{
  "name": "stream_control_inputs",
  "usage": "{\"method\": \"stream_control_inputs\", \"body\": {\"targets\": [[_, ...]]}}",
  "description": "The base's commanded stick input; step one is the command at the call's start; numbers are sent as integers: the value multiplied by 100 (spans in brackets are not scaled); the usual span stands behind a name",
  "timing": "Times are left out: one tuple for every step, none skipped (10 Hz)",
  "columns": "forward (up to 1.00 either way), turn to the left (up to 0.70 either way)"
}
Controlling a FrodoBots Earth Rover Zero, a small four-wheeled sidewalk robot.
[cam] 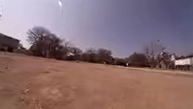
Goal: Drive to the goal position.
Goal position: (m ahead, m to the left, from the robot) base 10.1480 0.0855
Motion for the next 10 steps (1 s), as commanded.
{"method": "stream_control_inputs", "body": {"targets": [[100,-25],[100,-24],[100,-24],[100,-23],[100,-4],[100,-2],[100,0],[100,0],[100,0],[100,0]]}}
